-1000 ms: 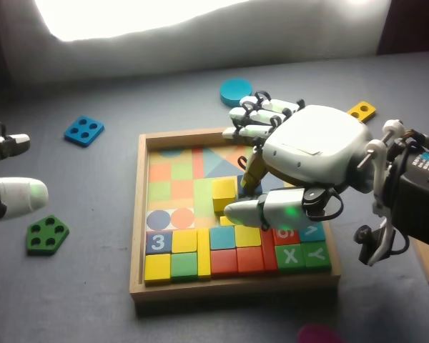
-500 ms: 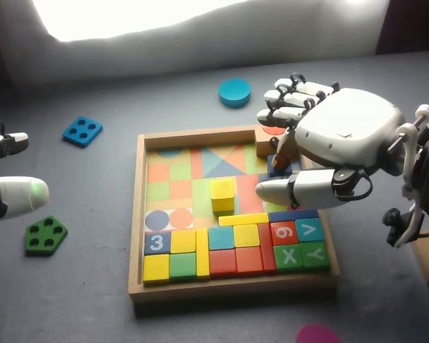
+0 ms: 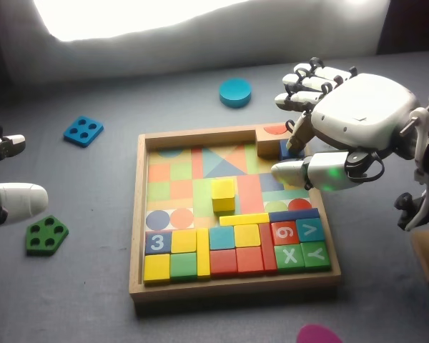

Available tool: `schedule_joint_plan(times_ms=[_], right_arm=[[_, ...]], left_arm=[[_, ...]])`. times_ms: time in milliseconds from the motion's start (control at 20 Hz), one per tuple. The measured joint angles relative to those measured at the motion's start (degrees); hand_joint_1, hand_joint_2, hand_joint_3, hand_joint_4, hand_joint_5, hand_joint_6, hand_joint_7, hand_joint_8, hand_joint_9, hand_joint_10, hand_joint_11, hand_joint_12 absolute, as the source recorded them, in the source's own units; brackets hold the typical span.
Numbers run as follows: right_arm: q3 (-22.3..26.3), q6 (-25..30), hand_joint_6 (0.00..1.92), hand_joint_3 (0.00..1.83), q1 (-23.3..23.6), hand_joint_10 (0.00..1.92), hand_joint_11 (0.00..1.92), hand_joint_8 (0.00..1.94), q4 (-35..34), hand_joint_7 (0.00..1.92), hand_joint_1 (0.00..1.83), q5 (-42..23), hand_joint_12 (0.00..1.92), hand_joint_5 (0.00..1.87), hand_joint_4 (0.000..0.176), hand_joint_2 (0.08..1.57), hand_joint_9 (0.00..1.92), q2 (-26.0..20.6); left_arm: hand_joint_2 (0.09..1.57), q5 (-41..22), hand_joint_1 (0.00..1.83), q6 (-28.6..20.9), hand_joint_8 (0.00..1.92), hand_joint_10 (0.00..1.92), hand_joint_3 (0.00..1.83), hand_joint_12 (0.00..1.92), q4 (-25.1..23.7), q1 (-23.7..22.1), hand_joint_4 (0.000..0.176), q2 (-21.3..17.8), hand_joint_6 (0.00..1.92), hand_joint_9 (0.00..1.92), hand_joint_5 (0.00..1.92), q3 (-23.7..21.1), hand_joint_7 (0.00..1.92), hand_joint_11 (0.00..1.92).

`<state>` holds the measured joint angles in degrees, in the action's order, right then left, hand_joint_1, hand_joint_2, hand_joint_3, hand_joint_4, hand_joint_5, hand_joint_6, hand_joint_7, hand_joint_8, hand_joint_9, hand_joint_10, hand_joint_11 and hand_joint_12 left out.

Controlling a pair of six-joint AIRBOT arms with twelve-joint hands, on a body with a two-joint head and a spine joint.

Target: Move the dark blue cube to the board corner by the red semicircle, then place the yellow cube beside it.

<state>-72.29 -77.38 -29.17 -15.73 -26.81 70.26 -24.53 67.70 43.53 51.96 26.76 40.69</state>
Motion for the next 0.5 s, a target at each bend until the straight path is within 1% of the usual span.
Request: schedule_joint_plan(times_ms=[50, 100, 150, 300, 400, 500], right_arm=[[0.00, 0.00, 0.00, 0.00, 0.00, 0.01, 0.00, 0.00, 0.07, 0.27, 0.00, -0.02, 0.00, 0.98, 0.000, 1.17, 0.07, 0.00], [-0.11, 0.09, 0.00, 0.00, 0.00, 0.00, 0.00, 0.00, 0.07, 0.26, 0.00, -0.02, 0.00, 0.97, 0.000, 1.16, 0.06, 0.00], [-0.22, 0.17, 0.00, 0.00, 0.00, 0.01, 0.00, 0.00, 0.04, 0.27, 0.00, -0.02, 0.00, 0.97, 0.000, 1.16, 0.06, 0.00], [-0.42, 0.20, 0.00, 0.00, 0.48, 0.01, 0.00, 0.00, 0.02, 0.28, 0.00, 0.31, 0.00, 0.98, 0.000, 1.17, 0.07, 0.11], [-0.59, 0.26, 0.00, 0.00, 2.27, 0.00, 0.00, 0.00, -0.17, 0.27, 0.01, 1.40, 0.00, 0.97, 0.000, 1.17, 0.07, 0.04], [-0.48, 1.07, 0.00, 0.00, 4.59, 0.00, 0.00, 0.00, -0.13, 0.28, 0.00, 0.61, 0.00, 0.96, 0.000, 1.17, 0.07, -0.46]], left_arm=[[1.22, 0.02, 0.00, 0.07, 0.00, 0.00, 0.00, 0.08, 0.02, 0.11, 0.000, 0.00, 0.00, 0.05, 0.05, 0.00, 0.08, 0.00], [1.22, 0.07, 0.00, 0.15, 0.00, 0.00, 0.00, 0.05, 0.02, 0.13, 0.000, 0.00, 0.00, 0.04, 0.04, 0.00, 0.08, 0.00], [1.22, 0.04, 0.00, 0.15, 0.00, 0.00, 0.00, 0.09, 0.00, 0.11, 0.000, 0.00, 0.00, 0.05, 0.05, 0.00, 0.08, 0.00], [1.21, 0.04, 0.00, -0.28, 0.00, 0.00, 0.00, 0.06, 0.02, 0.11, 0.000, 0.00, 0.00, 0.04, 0.04, 0.00, 0.07, 0.00], [1.21, 0.02, 0.00, -0.50, 0.00, 0.00, 0.00, 0.04, 0.02, 0.11, 0.000, 0.00, 0.00, 0.03, 0.03, 0.00, 0.06, 0.00], [1.21, -0.07, 0.00, -0.74, 0.00, 0.00, 0.00, 0.07, 0.00, 0.11, 0.000, 0.00, 0.00, 0.05, 0.04, -0.09, 0.08, 0.00]])
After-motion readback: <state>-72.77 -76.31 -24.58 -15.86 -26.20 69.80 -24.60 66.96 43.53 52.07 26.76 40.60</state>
